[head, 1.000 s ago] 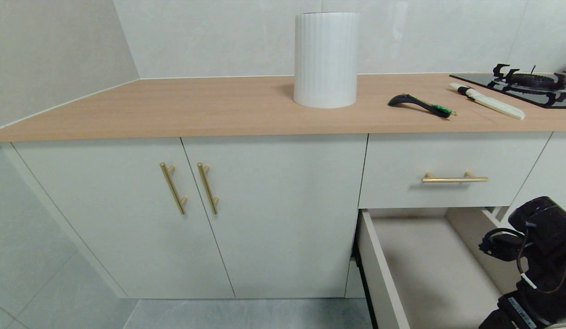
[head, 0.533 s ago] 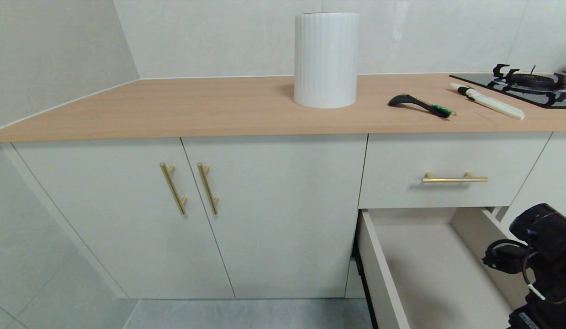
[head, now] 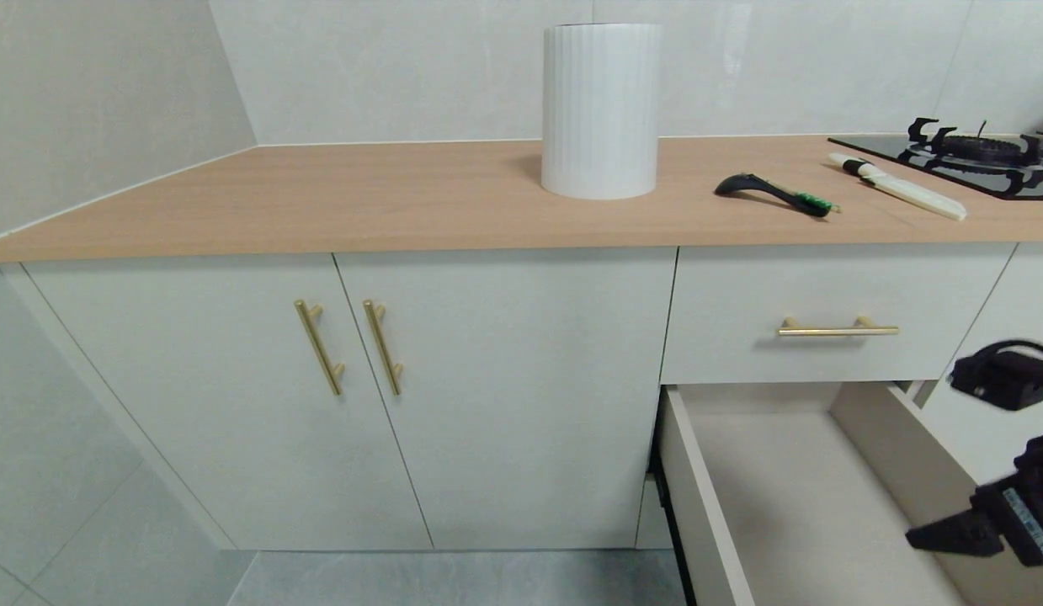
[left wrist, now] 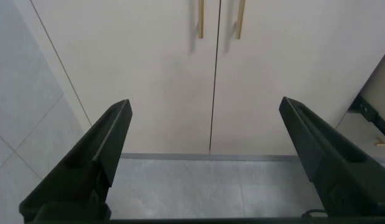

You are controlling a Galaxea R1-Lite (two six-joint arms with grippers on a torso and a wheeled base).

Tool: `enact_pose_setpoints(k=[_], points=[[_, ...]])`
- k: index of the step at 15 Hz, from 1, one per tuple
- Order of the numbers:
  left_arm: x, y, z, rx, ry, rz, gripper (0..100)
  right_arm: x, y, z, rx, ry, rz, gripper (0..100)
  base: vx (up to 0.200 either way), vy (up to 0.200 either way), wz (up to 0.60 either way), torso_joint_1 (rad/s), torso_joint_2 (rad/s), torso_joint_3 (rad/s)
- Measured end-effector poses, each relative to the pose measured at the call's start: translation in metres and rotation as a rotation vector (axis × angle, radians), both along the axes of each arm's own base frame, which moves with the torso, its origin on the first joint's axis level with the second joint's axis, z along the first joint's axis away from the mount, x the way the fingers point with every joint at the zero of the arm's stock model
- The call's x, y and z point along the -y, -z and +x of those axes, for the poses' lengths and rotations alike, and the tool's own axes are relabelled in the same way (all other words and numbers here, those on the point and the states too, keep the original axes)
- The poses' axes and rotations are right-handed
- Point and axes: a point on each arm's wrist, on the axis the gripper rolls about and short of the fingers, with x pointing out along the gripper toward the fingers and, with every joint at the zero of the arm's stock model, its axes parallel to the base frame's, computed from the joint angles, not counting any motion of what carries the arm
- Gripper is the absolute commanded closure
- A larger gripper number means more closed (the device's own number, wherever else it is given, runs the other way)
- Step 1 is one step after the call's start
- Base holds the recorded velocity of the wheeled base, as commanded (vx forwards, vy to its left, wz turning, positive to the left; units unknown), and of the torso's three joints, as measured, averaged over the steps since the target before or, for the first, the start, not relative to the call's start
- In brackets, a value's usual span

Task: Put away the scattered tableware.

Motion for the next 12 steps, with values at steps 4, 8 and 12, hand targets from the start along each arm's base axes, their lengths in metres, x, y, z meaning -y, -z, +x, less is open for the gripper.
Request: enact_pose_setpoints(k=[4,8,12], points=[[0.0,0.0,0.0,0.0,0.0,0.0,0,0.001,-0.092,0.004,0.365,0.012,0.096,0,0.0,0.0,0.0,0.0,0.0,0.0],[0.0,0.0,0.0,0.0,0.0,0.0,0,-0.004,-0.146,0.041,0.537,0.032,0.137,0,0.0,0.0,0.0,0.0,0.0,0.0],[0.0,0.0,0.0,0.0,0.0,0.0,0,-0.011,-0.172,0.089,0.616,0.057,0.152,0,0.0,0.0,0.0,0.0,0.0,0.0]])
